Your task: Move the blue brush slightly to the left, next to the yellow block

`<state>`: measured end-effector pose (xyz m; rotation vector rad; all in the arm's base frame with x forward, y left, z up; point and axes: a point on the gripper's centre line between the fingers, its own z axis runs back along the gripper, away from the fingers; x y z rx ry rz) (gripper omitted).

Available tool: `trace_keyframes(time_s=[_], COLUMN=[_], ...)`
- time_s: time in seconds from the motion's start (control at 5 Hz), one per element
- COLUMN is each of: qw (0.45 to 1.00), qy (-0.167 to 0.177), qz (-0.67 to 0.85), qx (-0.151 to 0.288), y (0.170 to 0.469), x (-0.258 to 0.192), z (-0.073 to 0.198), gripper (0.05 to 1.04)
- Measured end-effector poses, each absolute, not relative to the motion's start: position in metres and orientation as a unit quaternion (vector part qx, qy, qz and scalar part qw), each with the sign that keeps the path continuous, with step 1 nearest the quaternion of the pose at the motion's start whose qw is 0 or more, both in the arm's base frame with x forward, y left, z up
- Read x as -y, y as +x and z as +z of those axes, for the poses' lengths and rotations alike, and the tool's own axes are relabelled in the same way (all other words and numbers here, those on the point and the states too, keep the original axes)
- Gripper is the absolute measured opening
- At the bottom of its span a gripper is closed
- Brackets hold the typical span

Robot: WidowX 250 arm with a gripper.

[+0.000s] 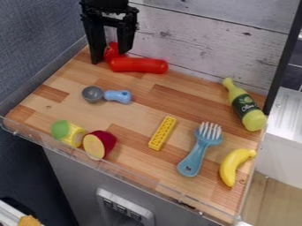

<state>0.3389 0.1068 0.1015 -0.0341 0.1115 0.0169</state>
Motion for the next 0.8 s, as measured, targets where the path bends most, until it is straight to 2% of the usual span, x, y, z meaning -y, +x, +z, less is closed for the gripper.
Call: trace_keyframes(time_s=[0.2, 0.8], qw=[0.995, 0.933], qy=[-0.019, -0.011], qz=[0.071, 0.356], qx=[-0.073, -0.057], y=[0.327, 0.314], x=[-0.083, 0.043], z=[0.091, 0.094], gripper=[0.991, 0.989])
